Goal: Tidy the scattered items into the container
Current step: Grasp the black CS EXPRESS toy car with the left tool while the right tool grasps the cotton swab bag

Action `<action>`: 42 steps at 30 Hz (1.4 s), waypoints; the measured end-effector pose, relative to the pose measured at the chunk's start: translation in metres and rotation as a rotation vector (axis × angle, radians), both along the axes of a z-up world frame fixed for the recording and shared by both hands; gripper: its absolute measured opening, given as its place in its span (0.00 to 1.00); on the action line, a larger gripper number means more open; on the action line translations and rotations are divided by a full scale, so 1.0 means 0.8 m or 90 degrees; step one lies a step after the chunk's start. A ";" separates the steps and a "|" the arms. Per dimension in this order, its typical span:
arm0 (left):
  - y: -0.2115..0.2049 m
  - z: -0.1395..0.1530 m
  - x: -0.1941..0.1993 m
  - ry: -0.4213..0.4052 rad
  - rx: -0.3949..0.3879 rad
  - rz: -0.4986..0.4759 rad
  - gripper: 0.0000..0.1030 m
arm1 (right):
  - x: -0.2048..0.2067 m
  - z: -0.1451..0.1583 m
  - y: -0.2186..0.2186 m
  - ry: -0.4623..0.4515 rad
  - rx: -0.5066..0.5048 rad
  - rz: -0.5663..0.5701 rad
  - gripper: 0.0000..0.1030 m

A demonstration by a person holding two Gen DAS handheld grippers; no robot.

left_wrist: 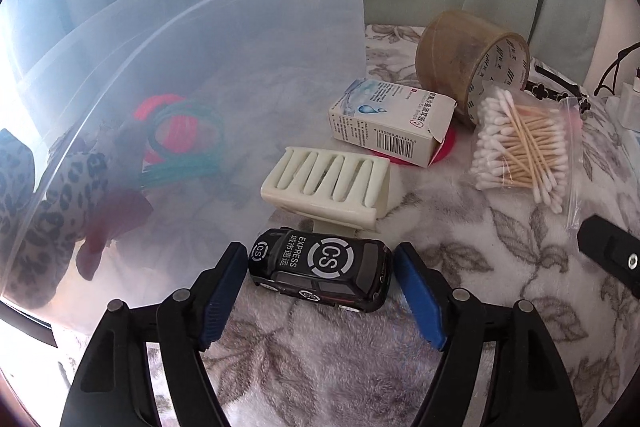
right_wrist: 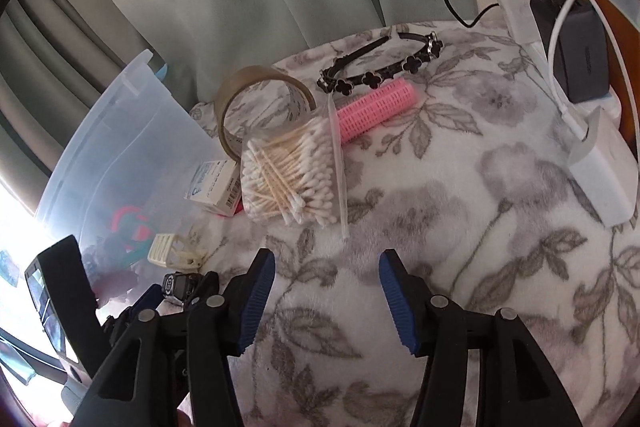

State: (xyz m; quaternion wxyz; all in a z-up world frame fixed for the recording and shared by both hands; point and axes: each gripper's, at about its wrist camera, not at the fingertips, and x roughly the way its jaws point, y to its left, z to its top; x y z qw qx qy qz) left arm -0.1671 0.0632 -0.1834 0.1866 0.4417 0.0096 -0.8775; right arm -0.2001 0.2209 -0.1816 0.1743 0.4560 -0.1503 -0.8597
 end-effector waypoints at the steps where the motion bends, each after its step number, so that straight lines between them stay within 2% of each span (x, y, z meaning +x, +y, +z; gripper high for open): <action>1: 0.000 0.001 0.000 0.000 0.004 -0.004 0.74 | -0.006 0.002 0.000 0.005 0.004 -0.001 0.58; 8: 0.001 0.004 0.002 -0.002 0.027 -0.035 0.74 | -0.048 0.000 -0.009 0.012 0.005 0.004 0.60; 16: 0.022 0.010 0.007 -0.006 0.039 -0.076 0.74 | -0.069 -0.011 -0.035 -0.003 -0.032 0.040 0.60; 18: 0.027 0.012 0.009 -0.007 0.044 -0.086 0.74 | -0.068 -0.009 -0.039 0.000 -0.036 0.049 0.56; 20: 0.029 0.013 0.011 -0.008 0.057 -0.098 0.74 | -0.063 -0.006 -0.041 0.008 -0.030 0.049 0.32; 23: 0.036 0.014 0.014 -0.007 0.069 -0.128 0.74 | -0.054 -0.001 -0.039 0.016 -0.021 0.049 0.22; 30: 0.057 0.015 0.025 -0.006 0.081 -0.193 0.74 | -0.021 0.007 0.003 0.028 -0.004 0.014 0.21; 33: 0.059 0.012 0.024 -0.017 0.065 -0.187 0.75 | -0.011 0.003 0.027 0.013 -0.009 -0.018 0.21; 38: 0.034 0.007 0.018 -0.027 0.123 -0.159 0.75 | -0.004 -0.003 0.041 -0.001 -0.019 -0.034 0.21; 42: 0.031 0.005 0.012 -0.021 0.125 -0.163 0.77 | -0.002 -0.001 0.036 0.004 -0.016 -0.028 0.21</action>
